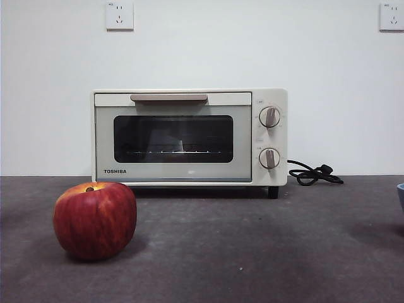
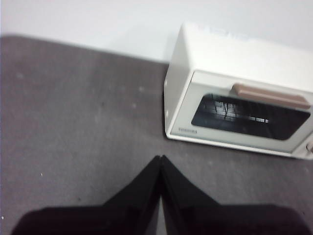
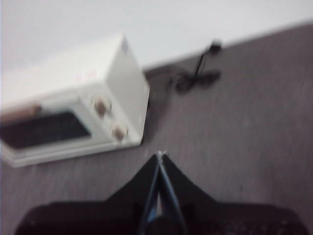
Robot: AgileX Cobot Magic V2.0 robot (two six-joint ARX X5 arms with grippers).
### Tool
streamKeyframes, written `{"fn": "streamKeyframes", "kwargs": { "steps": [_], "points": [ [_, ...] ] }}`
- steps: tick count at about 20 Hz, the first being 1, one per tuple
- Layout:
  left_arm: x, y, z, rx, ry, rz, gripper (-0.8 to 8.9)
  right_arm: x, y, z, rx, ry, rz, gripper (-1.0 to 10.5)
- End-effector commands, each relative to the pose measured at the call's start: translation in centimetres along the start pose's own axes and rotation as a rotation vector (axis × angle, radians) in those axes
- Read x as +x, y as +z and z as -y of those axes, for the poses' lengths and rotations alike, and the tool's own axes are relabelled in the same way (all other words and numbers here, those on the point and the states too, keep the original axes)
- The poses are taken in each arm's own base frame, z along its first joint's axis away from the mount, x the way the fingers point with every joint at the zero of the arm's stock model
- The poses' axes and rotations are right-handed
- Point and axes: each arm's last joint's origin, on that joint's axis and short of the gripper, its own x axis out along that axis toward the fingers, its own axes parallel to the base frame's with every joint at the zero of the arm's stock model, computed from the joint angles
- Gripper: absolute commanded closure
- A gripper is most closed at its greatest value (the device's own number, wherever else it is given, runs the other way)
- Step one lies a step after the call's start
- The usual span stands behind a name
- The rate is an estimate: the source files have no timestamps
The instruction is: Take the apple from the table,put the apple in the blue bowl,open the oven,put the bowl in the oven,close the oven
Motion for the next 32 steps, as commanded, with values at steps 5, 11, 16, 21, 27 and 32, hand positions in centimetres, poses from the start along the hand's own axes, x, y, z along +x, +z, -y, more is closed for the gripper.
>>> {"fn": "streamKeyframes", "kwargs": {
  "steps": [5, 11, 16, 21, 27, 32],
  "points": [
    [1.1, 2.7, 1.0, 0.02, -0.139, -0.109, 8.19, 2.7, 1.8, -0.3, -0.026, 0.1, -0.242, 9.5],
    [1.5, 2.2, 1.4, 0.001, -0.3, -0.236, 8.19, 5.8, 2.5, -2.2, -0.053, 0.303, -0.369, 9.5],
    [1.1, 1.4, 1.4, 0.013, -0.333, -0.323, 8.19, 8.1, 2.3, -6.0, -0.157, 0.397, -0.459, 9.5],
    [0.3, 0.5, 1.2, 0.026, -0.324, -0.399, 8.19, 11.0, 1.1, -13.6, -0.328, 0.523, -0.587, 9.5],
    [-0.7, 0.1, 1.3, 0.014, -0.366, -0.416, 8.19, 13.6, -1.5, -22.4, -0.488, 0.676, -0.715, 9.1],
    [-0.9, -0.1, 1.3, 0.01, -0.362, -0.437, 8.19, 15.5, -5.0, -27.0, -0.628, 0.674, -0.817, 5.7]
  ]
}}
